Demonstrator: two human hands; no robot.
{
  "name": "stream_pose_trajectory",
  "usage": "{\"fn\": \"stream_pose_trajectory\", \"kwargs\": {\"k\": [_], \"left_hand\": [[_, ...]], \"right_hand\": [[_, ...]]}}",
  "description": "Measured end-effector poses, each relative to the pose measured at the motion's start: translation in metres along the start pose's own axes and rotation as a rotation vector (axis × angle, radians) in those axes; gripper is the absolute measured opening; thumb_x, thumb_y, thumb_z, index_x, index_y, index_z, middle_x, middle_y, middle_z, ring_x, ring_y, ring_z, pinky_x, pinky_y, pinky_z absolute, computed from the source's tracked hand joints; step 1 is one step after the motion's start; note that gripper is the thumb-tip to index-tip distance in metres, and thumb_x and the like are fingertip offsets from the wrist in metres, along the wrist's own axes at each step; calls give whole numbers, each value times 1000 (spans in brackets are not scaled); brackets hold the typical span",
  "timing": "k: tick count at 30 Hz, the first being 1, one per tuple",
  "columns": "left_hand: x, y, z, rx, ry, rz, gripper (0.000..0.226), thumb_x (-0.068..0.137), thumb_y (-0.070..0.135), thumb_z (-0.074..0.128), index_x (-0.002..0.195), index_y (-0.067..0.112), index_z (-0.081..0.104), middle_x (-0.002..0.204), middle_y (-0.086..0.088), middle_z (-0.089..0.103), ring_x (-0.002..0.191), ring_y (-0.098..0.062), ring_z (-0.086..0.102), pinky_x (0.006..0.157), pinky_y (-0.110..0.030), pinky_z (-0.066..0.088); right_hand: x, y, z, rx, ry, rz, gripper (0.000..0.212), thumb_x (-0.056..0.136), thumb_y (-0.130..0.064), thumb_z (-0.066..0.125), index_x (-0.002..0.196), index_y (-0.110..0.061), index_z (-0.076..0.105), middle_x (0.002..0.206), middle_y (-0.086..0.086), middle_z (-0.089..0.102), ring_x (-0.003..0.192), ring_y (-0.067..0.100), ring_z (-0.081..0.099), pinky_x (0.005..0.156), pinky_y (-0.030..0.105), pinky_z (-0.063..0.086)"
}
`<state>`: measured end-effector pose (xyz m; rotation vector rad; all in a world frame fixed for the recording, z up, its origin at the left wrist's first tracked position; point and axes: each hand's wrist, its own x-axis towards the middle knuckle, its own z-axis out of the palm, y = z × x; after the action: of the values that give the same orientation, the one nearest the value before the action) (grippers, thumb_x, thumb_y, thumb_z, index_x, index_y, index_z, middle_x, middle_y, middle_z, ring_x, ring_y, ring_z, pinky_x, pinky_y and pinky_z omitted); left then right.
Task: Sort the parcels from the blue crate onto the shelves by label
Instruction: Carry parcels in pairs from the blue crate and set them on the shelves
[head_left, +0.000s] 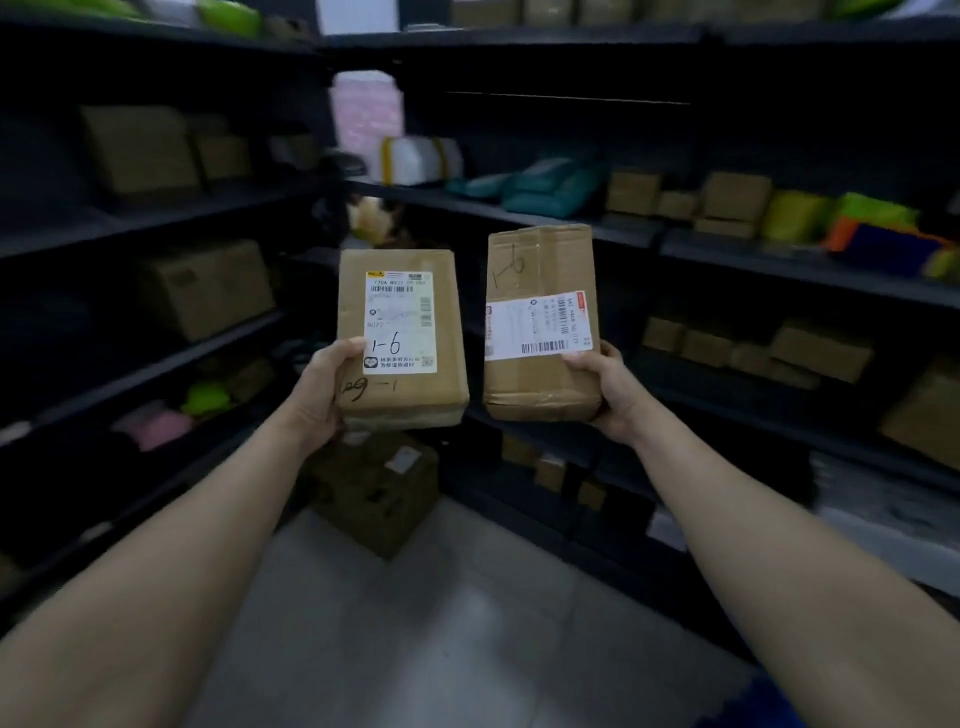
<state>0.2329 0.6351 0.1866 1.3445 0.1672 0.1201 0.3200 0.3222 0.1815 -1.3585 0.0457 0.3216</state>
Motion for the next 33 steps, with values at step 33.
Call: {"fn": "stream_pose_trajectory", "kwargs": {"k": [33], "left_hand": [[-166, 140, -445, -26, 1136, 390, 37, 89, 36, 52, 114, 13, 67, 120, -17, 66, 108, -34, 61, 98, -49, 44]], "right_hand": [[104, 61, 692, -238, -1124, 155, 64, 80, -26, 70, 134, -31, 36, 118, 4, 60, 104, 26, 60, 75, 43, 55]]}}
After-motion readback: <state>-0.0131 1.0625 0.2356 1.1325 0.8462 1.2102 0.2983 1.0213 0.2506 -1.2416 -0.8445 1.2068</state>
